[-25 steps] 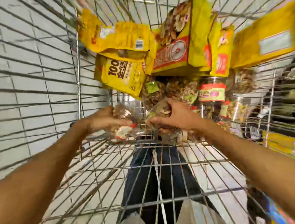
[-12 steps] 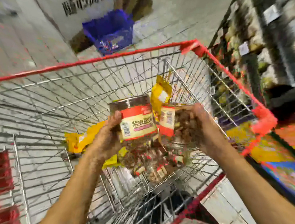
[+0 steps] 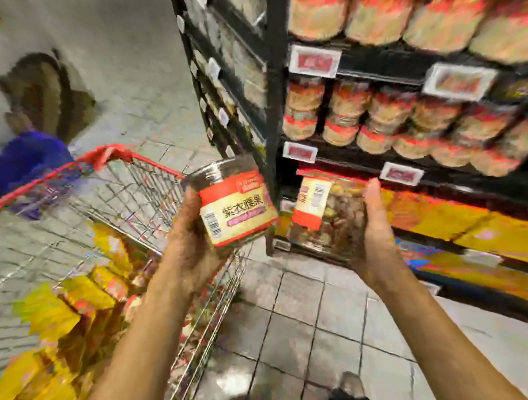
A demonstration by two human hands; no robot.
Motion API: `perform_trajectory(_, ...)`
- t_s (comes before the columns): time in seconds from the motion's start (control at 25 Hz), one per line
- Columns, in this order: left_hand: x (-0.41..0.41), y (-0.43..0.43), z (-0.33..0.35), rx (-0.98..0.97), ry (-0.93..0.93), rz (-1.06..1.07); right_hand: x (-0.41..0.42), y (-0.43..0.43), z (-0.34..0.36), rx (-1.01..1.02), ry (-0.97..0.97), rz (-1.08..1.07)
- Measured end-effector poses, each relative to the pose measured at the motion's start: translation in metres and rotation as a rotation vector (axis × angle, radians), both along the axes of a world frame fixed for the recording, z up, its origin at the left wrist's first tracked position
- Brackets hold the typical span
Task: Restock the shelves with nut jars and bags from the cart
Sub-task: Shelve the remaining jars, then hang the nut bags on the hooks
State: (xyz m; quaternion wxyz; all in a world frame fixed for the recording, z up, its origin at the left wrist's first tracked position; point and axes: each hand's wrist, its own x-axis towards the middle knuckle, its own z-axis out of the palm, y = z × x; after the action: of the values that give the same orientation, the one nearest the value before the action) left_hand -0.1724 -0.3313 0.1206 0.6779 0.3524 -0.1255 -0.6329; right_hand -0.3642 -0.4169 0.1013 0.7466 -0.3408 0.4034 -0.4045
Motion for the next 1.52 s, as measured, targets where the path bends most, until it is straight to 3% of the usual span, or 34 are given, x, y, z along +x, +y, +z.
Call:
perform_trajectory(0.32, -0.170, -0.121, -0.021, 0.003, 0.047, -0.091, -0.155, -0.095, -0.001, 0.009, 0.130, -0.134)
perform_trajectory(0.68, -0.236, -0.198, -0.046, 0.122, -0.173, -0.325, -0.236, -0.121, -0.023, 0.050, 0.153, -0.294)
perform_trajectory(1.04, -0.310, -0.230, -0.043, 0.118, -0.174, -0.528, -0.301, -0.111, -0.024, 0.070, 0.097, -0.530)
perform_trajectory(1.32, -0.401, -0.257, -0.057, 0.062, -0.261, -0.451, -0.391, -0.138, -0.030, 0.001, 0.141, -0.464)
perform_trajectory(1.52, -0.457, -0.276, -0.079, -0.020, -0.427, -0.353, -0.453, -0.173, -0.047, -0.075, 0.195, -0.359)
